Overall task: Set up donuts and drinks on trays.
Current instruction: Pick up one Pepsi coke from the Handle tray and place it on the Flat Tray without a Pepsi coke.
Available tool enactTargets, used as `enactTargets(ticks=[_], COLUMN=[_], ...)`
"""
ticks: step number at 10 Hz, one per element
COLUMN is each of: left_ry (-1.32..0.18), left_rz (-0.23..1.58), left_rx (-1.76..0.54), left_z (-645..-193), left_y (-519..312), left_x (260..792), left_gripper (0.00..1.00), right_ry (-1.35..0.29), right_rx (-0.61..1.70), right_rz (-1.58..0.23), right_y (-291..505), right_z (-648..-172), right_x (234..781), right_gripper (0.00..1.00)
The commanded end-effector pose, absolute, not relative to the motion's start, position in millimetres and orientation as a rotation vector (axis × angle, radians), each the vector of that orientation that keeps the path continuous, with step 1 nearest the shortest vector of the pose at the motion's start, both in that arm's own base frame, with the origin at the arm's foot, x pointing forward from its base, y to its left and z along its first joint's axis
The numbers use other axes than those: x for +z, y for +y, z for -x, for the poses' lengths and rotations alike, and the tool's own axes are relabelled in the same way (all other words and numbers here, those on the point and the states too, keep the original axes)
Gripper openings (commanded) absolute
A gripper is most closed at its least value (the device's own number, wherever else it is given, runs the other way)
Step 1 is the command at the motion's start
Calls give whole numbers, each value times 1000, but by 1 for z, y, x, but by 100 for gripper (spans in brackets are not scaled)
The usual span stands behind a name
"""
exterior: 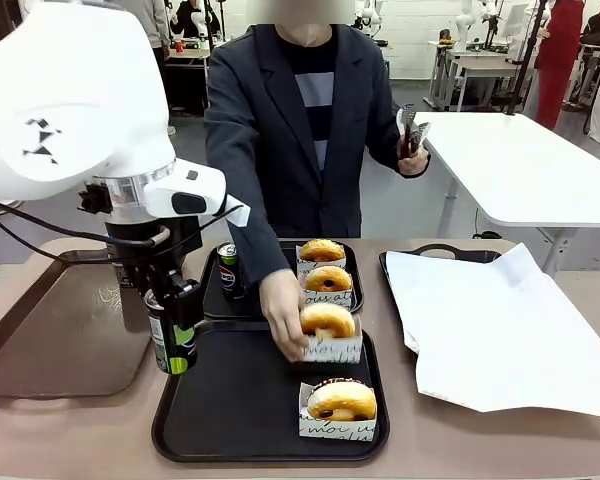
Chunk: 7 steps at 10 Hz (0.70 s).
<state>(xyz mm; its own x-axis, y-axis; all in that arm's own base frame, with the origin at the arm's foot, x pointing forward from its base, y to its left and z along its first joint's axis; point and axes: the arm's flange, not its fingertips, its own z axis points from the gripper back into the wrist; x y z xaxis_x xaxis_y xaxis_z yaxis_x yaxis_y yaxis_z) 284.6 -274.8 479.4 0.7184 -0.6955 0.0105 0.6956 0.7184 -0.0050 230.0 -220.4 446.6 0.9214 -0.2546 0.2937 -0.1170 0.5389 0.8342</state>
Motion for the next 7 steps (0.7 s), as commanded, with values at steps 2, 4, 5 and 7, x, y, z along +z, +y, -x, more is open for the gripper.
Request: enactTargets(ticks=[2, 4, 5, 7], left_ry=[97, 38, 17, 43], left_rz=[3, -6, -20, -46], left_rx=[-839, -866, -861, -846], left_z=[-252, -209, -198, -214], left_y=[-251, -209, -201, -207], left_x=[509, 547, 549, 537], left_gripper=[59, 59, 59, 59], right_ry=[-432, -432, -432, -432], right_rx=[-72, -72, -72, -72], right_rz=[-1023, -1023, -1023, -1023], right_y=[-220, -220, -220, -220], right_z=[-231, -231, -231, -231], right_x=[446, 446, 446, 446], right_gripper=[100, 100, 100, 100])
